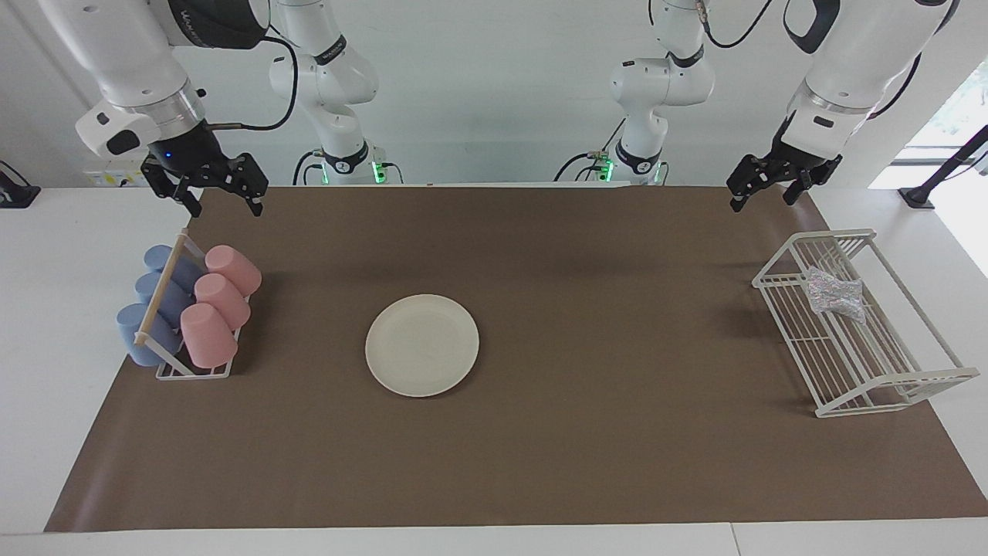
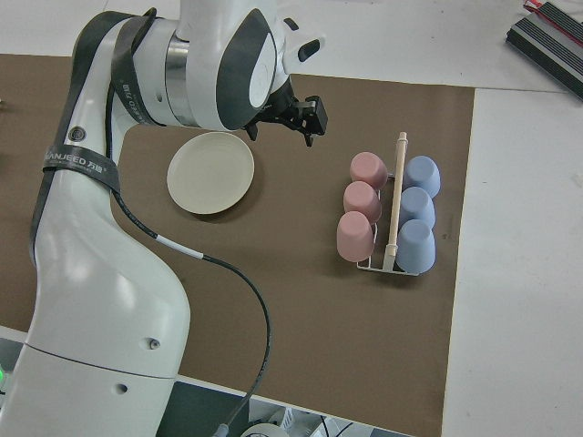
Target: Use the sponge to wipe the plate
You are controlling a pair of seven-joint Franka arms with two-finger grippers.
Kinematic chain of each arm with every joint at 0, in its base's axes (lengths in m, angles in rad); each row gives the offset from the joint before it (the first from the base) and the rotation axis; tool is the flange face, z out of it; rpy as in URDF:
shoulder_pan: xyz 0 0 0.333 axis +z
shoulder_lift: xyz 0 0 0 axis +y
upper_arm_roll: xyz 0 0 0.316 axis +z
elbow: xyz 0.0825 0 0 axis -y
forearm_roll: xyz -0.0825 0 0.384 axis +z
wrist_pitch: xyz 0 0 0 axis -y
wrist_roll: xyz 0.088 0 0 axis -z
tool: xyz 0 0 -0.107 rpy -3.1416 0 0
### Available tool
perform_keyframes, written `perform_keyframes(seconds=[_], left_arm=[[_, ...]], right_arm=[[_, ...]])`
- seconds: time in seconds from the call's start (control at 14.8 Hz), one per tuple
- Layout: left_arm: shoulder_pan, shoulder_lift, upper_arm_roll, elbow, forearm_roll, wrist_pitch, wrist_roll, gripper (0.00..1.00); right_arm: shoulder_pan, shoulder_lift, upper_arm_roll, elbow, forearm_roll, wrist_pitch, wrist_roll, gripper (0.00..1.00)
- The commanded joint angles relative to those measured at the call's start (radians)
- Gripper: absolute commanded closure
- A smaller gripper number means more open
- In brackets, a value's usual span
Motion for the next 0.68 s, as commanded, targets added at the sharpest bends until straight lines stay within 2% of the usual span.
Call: perform_keyframes(seconds=[0.0,0.27,0.61], left_arm=[[0.016,-0.001,0.001,-0.002,-0.008,0.008,-0.006,0.00],[0.018,0.011,0.001,-0.010,0.041,0.056,-0.082,0.00],[-0.011,0.127,-0.006,-0.022,0.342,0.125,-0.079,0.00]], right_arm=[[0.000,-0.002,0.006,0.003,-0.018,0.005,0.018,0.00],[0.000,-0.002,0.006,0.003,-0.018,0.005,0.018,0.00],[0.006,-0.002,0.006,0.003,-0.016,0.004,0.020,0.00]])
